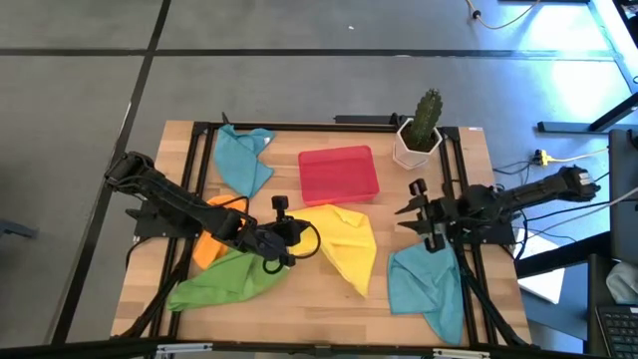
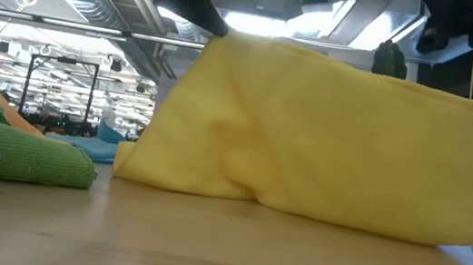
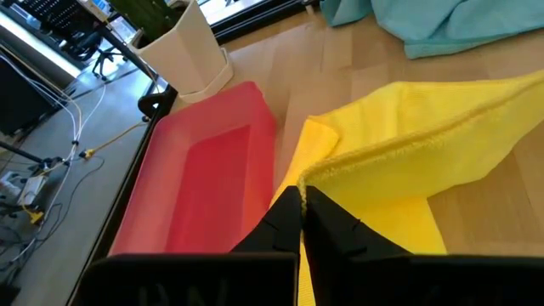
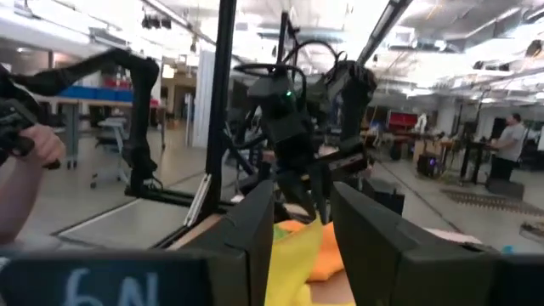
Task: Roll microfiber towels into tight, uniform cylinder then place into a basket
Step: Roll the yellow towel
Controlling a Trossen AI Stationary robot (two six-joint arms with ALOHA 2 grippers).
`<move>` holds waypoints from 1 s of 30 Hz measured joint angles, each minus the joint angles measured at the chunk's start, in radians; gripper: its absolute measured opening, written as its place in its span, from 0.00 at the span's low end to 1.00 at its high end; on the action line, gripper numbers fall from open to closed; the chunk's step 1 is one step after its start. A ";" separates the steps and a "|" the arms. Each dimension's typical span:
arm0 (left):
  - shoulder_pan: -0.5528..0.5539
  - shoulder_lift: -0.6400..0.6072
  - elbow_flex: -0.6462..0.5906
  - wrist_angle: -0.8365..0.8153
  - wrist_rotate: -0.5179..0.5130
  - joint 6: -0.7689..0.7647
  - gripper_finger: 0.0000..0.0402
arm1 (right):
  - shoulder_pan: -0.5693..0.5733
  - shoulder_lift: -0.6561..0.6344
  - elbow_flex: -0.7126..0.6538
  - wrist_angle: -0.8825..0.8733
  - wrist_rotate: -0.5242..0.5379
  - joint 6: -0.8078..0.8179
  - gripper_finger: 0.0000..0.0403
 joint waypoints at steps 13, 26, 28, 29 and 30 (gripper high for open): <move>-0.001 0.000 0.000 0.002 0.026 -0.007 0.00 | 0.210 0.407 0.248 -0.306 0.072 0.066 0.30; 0.000 0.000 0.000 0.003 0.026 -0.007 0.00 | 0.361 0.719 0.488 -0.342 0.070 0.269 0.30; 0.000 0.000 0.000 0.003 0.026 -0.003 0.00 | 0.369 0.762 0.511 -0.342 0.070 0.303 0.30; 0.000 0.000 0.000 0.003 0.026 -0.003 0.00 | 0.369 0.784 0.523 -0.342 0.069 0.321 0.30; 0.001 0.000 0.000 0.003 0.026 -0.002 0.00 | 0.369 0.801 0.534 -0.348 0.068 0.341 0.30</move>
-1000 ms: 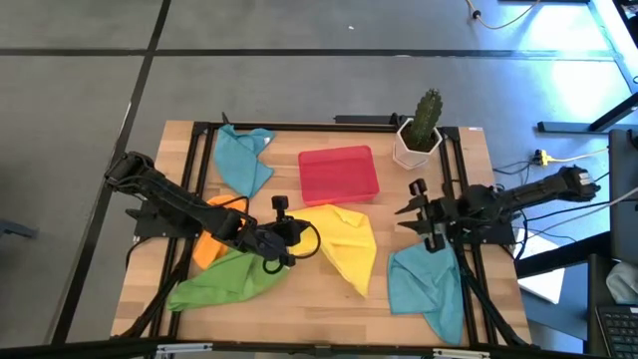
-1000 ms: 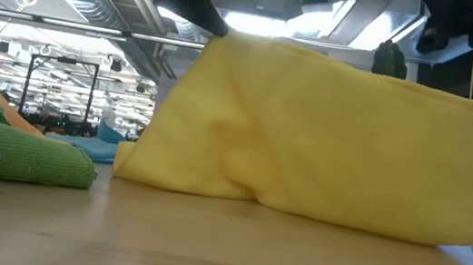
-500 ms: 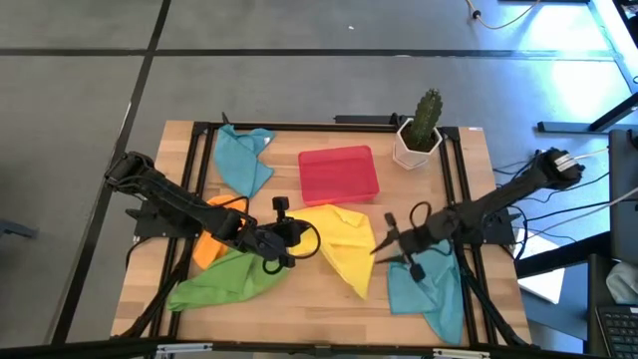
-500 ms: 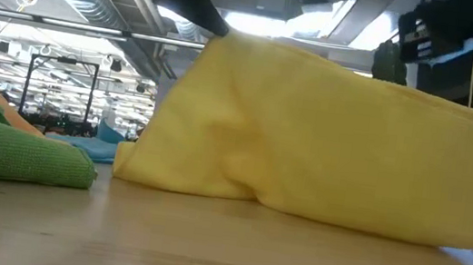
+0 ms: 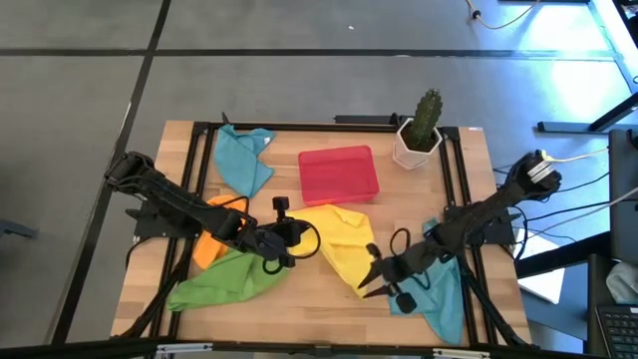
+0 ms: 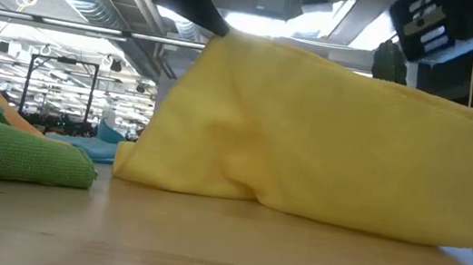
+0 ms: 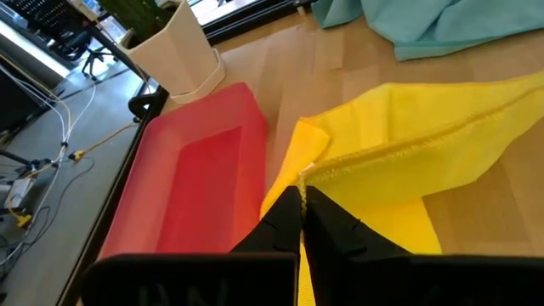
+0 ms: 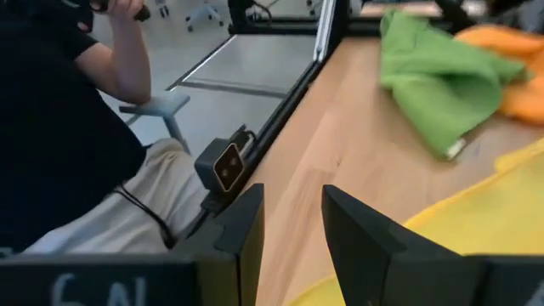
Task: Roll microfiber towels into tight, uniform cylinder then place into a basket
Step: Roll the yellow towel
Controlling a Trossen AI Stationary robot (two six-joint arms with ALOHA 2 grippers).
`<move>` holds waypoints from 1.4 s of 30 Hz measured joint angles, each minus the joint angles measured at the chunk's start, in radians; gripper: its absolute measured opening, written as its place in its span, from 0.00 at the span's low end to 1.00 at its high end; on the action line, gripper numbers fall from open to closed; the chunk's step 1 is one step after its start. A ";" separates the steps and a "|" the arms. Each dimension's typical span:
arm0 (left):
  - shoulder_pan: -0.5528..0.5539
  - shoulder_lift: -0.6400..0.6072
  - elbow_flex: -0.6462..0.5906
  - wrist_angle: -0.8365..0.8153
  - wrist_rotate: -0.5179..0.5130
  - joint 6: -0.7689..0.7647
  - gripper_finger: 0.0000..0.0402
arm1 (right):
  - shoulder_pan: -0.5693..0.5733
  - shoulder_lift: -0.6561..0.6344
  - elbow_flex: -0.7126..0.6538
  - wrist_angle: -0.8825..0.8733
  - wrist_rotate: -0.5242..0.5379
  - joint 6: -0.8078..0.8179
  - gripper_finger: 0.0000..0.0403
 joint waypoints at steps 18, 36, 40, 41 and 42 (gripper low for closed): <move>0.041 0.000 0.000 -0.011 0.008 -0.004 0.00 | 0.070 0.203 0.479 -0.892 0.268 0.379 0.30; 0.041 0.000 0.000 -0.011 0.008 -0.005 0.00 | 0.076 0.286 0.503 -0.975 0.176 0.540 0.30; 0.041 0.000 0.000 -0.011 0.008 -0.005 0.00 | 0.079 0.286 0.503 -0.992 0.176 0.539 0.29; 0.041 0.000 0.000 -0.011 0.008 -0.005 0.00 | 0.081 0.286 0.503 -0.995 0.176 0.536 0.27; 0.040 0.000 0.000 -0.011 0.008 -0.005 0.00 | 0.081 0.286 0.503 -0.999 0.176 0.531 0.25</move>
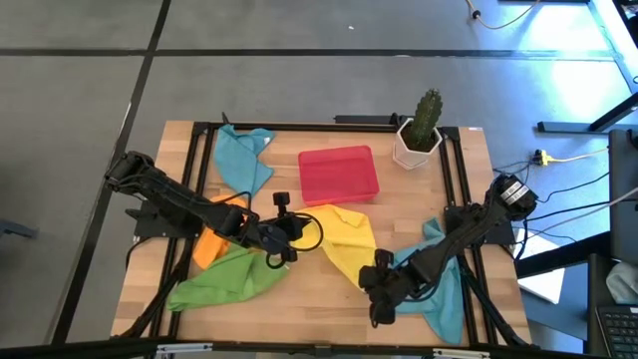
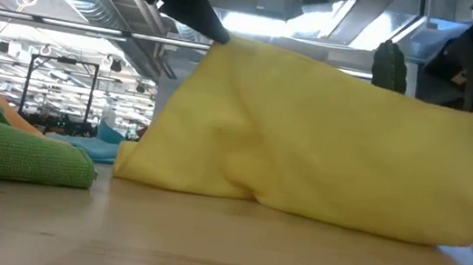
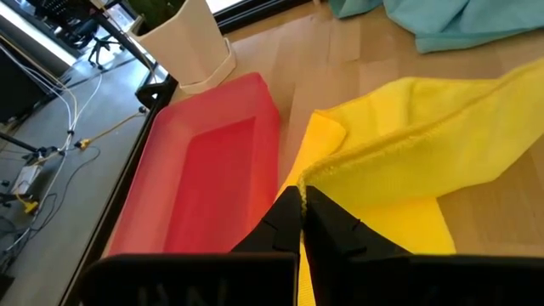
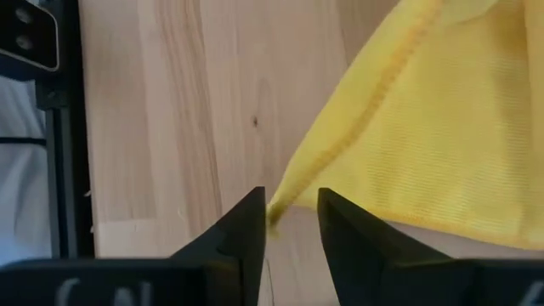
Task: Roll microfiber towels into tight, uniform cylinder then place into a basket
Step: Roll the yellow towel
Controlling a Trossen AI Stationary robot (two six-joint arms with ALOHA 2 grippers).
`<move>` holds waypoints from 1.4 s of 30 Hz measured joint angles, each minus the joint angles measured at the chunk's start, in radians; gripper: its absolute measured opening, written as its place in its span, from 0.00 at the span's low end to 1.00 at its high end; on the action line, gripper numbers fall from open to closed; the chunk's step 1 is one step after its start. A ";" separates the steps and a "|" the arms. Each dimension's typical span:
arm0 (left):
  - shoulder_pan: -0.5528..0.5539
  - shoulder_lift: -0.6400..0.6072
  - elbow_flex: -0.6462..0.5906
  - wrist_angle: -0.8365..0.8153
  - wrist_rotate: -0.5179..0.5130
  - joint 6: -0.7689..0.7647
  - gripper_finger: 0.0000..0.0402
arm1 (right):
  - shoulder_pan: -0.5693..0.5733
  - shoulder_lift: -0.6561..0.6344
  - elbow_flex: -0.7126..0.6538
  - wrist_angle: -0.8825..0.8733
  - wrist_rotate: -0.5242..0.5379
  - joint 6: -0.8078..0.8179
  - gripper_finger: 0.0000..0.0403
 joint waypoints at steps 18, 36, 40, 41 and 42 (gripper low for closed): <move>-0.001 -0.010 0.000 0.009 0.000 0.137 0.00 | 0.000 -0.052 0.125 -0.316 0.164 -0.075 0.01; 0.044 -0.356 0.002 0.123 0.001 0.402 0.00 | -0.048 -0.170 0.477 -0.678 0.600 -0.259 0.00; 0.097 -0.405 0.002 0.144 0.054 0.452 0.00 | -0.100 -0.229 0.492 -0.709 0.655 -0.286 0.00; 0.112 -0.415 0.002 0.153 0.063 0.461 0.00 | -0.114 -0.247 0.494 -0.712 0.664 -0.302 0.00; 0.128 -0.422 0.002 0.175 0.074 0.472 0.00 | -0.128 -0.266 0.495 -0.712 0.678 -0.312 0.00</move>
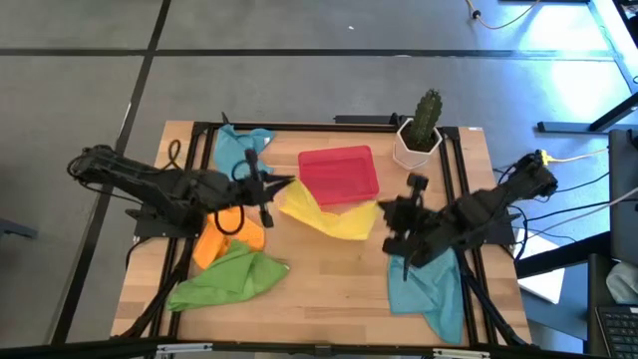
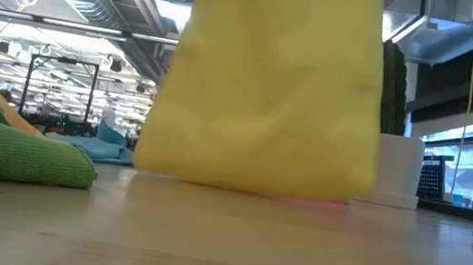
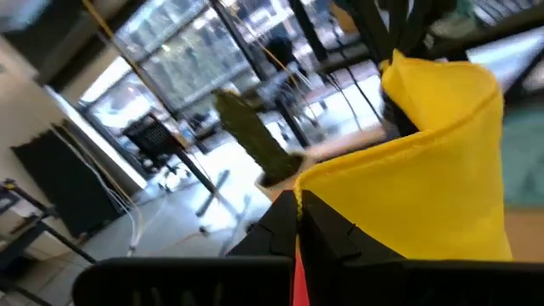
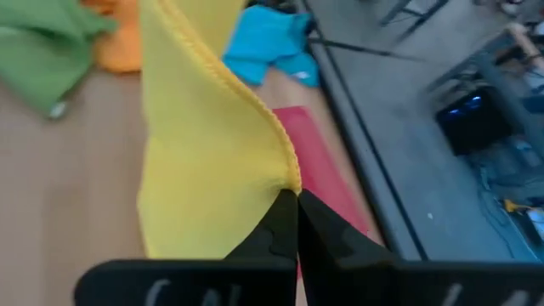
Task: Roll microfiber towels into tight, uniform cylinder then place into a basket
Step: Roll the yellow towel
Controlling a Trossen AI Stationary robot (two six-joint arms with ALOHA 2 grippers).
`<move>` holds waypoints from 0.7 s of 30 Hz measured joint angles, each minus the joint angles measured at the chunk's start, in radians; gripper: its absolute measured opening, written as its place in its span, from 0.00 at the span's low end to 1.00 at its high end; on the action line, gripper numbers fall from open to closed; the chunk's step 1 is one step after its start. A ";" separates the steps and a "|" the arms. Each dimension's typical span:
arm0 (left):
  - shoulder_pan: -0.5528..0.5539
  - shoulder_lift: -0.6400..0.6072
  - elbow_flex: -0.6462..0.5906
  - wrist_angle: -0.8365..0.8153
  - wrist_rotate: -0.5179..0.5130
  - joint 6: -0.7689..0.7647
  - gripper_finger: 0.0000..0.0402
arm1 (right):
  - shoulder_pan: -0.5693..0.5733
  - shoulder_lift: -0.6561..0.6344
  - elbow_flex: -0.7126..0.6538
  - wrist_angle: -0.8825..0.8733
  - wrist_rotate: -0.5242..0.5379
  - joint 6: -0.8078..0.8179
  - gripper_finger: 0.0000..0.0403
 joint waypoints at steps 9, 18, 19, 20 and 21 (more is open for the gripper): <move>0.133 -0.033 0.000 0.028 0.023 0.008 0.00 | -0.130 -0.131 0.000 -0.001 0.043 -0.080 0.00; 0.319 0.001 -0.002 0.014 0.025 0.044 0.00 | -0.274 -0.127 0.000 -0.001 0.066 -0.191 0.00; 0.342 0.007 -0.002 0.016 0.025 0.053 0.00 | -0.294 -0.126 0.000 0.000 0.067 -0.204 0.00; 0.365 0.013 -0.002 0.023 0.026 0.058 0.00 | -0.316 -0.124 0.000 0.001 0.074 -0.215 0.00; 0.389 0.016 -0.002 0.021 0.029 0.061 0.00 | -0.338 -0.123 0.000 0.003 0.087 -0.231 0.00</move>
